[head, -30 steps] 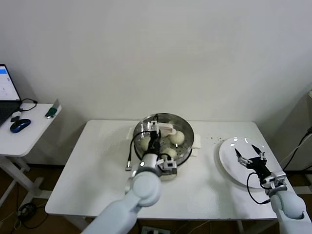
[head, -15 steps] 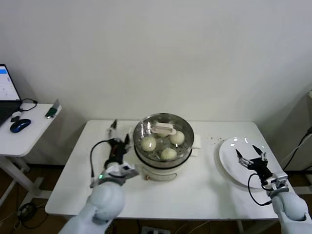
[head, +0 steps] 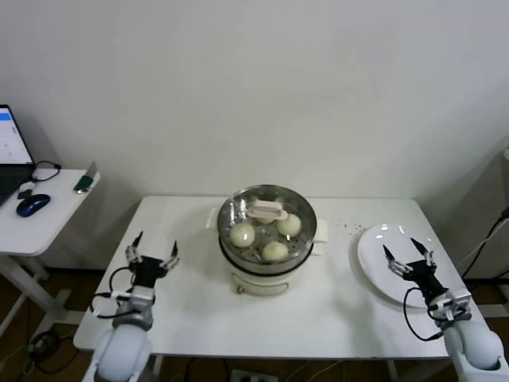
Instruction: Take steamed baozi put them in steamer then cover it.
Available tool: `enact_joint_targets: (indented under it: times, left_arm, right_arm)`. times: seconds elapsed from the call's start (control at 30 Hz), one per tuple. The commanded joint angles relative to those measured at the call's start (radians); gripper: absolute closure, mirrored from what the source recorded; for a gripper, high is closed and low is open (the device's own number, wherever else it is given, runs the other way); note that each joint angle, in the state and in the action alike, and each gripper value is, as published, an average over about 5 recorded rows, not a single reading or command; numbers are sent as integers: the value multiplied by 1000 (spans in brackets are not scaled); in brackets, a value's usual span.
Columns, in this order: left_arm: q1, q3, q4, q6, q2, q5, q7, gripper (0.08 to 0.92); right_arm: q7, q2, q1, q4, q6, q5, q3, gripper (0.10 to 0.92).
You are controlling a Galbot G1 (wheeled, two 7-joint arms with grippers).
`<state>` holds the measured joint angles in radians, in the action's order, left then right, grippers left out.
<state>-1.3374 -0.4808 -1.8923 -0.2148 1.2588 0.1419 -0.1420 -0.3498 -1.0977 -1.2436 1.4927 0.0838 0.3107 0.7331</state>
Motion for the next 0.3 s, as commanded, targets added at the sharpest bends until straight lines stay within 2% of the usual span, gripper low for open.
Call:
enact_joint_targets:
  times: [0.03,0.3]
  left_arm:
    - [-112,-161,129,447,79,-321,17,177]
    - [-150,-165,119,456,79,-311,32,177]
  right_arm:
    - [-6,-19,-28,28,28,8,4,203]
    - [-4,-28,-45,59,28,27,13,203]
